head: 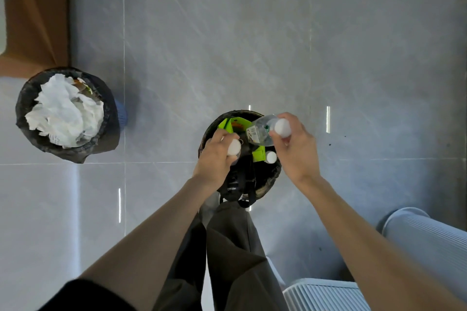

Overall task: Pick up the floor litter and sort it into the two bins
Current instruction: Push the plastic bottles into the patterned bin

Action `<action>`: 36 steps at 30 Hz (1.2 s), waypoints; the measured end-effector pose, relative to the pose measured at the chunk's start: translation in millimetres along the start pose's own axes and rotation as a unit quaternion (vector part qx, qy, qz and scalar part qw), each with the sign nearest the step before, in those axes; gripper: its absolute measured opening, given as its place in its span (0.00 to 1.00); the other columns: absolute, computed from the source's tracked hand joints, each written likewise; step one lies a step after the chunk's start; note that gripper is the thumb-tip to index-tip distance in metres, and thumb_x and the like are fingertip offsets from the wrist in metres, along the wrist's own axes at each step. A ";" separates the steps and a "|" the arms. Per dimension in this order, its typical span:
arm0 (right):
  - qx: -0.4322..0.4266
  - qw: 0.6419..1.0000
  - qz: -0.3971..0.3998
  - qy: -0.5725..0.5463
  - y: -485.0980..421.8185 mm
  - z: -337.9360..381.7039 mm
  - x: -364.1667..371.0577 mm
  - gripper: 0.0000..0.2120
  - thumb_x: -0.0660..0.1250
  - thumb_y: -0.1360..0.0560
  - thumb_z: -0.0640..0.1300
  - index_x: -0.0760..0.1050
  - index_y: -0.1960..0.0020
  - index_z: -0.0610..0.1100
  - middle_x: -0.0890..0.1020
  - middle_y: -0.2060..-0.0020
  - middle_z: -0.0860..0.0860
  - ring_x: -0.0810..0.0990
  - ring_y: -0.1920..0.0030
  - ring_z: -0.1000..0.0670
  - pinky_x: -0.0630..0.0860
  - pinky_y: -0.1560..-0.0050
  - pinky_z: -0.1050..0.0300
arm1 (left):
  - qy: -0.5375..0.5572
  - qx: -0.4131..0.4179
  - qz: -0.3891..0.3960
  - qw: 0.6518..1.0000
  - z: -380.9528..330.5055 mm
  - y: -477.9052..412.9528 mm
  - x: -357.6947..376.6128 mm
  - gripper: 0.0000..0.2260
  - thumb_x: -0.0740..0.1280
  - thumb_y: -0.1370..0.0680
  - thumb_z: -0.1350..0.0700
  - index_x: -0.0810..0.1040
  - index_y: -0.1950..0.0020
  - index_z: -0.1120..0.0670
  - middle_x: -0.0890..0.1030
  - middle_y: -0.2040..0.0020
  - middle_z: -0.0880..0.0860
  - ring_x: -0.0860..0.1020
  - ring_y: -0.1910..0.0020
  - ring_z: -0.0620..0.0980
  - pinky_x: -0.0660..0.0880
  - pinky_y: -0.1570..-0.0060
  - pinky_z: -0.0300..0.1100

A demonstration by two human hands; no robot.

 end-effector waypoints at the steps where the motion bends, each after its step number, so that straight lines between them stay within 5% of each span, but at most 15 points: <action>1: -0.003 1.000 -0.005 0.003 -2.7 1.8 1.1 0.14 0.65 0.24 0.44 0.71 0.38 0.44 0.78 0.50 0.46 0.77 0.64 0.51 0.72 0.61 0.65 | -0.002 0.008 -0.001 1.000 -2.2 -6.2 2.7 0.20 0.67 0.26 0.64 0.72 0.34 0.55 0.68 0.36 0.54 0.71 0.40 0.55 0.73 0.41 0.50; 3: 0.002 1.000 -0.029 -0.003 -7.1 1.4 0.6 0.15 0.65 0.23 0.45 0.71 0.38 0.43 0.77 0.48 0.46 0.77 0.64 0.51 0.74 0.59 0.62 | -0.013 0.013 0.005 1.000 -5.5 -19.1 9.4 0.20 0.67 0.25 0.64 0.71 0.34 0.56 0.68 0.36 0.53 0.71 0.41 0.56 0.73 0.41 0.50; 7: 0.058 0.994 -0.085 -0.040 -5.8 -16.1 -7.6 0.15 0.63 0.22 0.47 0.69 0.37 0.43 0.76 0.47 0.46 0.76 0.63 0.54 0.73 0.59 0.71 | -0.044 0.016 0.017 0.999 -13.5 -46.8 20.7 0.20 0.66 0.24 0.60 0.69 0.32 0.55 0.67 0.36 0.53 0.71 0.41 0.54 0.74 0.43 0.49; 11: 0.148 0.971 -0.152 -0.106 2.2 -45.0 -15.9 0.14 0.64 0.23 0.49 0.71 0.40 0.46 0.78 0.46 0.45 0.79 0.55 0.49 0.80 0.51 0.48 | -0.079 0.009 0.023 0.997 -23.3 -74.6 29.1 0.18 0.65 0.22 0.55 0.69 0.33 0.52 0.68 0.37 0.51 0.72 0.43 0.52 0.73 0.46 0.47; 15: 0.187 0.948 -0.219 -0.137 15.0 -59.9 -24.5 0.11 0.64 0.24 0.50 0.73 0.44 0.48 0.76 0.49 0.48 0.78 0.55 0.52 0.80 0.52 0.45 | -0.085 0.011 0.037 0.996 -26.1 -86.9 48.9 0.23 0.66 0.23 0.50 0.66 0.29 0.51 0.71 0.35 0.51 0.70 0.37 0.52 0.71 0.42 0.47; 17: 0.197 0.944 -0.227 -0.137 21.6 -63.5 -26.3 0.11 0.63 0.23 0.48 0.73 0.42 0.46 0.72 0.48 0.50 0.77 0.56 0.54 0.80 0.52 0.49 | -0.069 0.009 0.038 0.997 -24.4 -87.3 57.6 0.26 0.66 0.23 0.50 0.62 0.27 0.50 0.72 0.34 0.52 0.68 0.34 0.52 0.70 0.40 0.46; 20: 0.199 0.943 -0.233 -0.129 32.4 -68.9 -29.4 0.11 0.59 0.21 0.47 0.71 0.40 0.45 0.69 0.45 0.50 0.75 0.55 0.57 0.71 0.56 0.73 | -0.031 0.001 0.028 0.999 -16.6 -87.7 63.0 0.29 0.69 0.25 0.53 0.61 0.26 0.50 0.72 0.34 0.53 0.66 0.33 0.52 0.69 0.36 0.47; 22: 0.193 0.944 -0.239 -0.124 38.9 -70.0 -31.3 0.11 0.58 0.20 0.46 0.71 0.39 0.45 0.67 0.46 0.51 0.74 0.57 0.64 0.67 0.60 0.78 | -0.028 0.004 0.042 0.999 -7.1 -88.8 66.1 0.29 0.70 0.26 0.55 0.63 0.27 0.50 0.74 0.36 0.54 0.68 0.34 0.54 0.69 0.35 0.49; 28: 0.181 0.948 -0.243 -0.100 46.5 -79.5 -31.1 0.15 0.57 0.24 0.43 0.74 0.40 0.43 0.65 0.50 0.49 0.72 0.60 0.59 0.65 0.60 0.80 | -0.045 -0.001 0.057 0.997 1.3 -102.1 90.3 0.21 0.69 0.27 0.61 0.72 0.35 0.52 0.76 0.53 0.53 0.72 0.50 0.54 0.73 0.49 0.47; 36: 0.183 0.951 -0.226 -0.108 29.4 -87.6 -22.9 0.13 0.62 0.23 0.40 0.75 0.39 0.45 0.67 0.50 0.50 0.72 0.61 0.63 0.63 0.59 0.80 | -0.070 -0.007 0.054 0.996 14.8 -120.7 104.2 0.25 0.66 0.24 0.62 0.65 0.28 0.57 0.72 0.33 0.57 0.69 0.35 0.58 0.67 0.34 0.51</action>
Point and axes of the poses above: each hand's wrist, its own y-axis away from the middle knuckle, its own x-axis out of the palm, z = x × y, the point moved 3 cm from there along -y, towards the middle knuckle
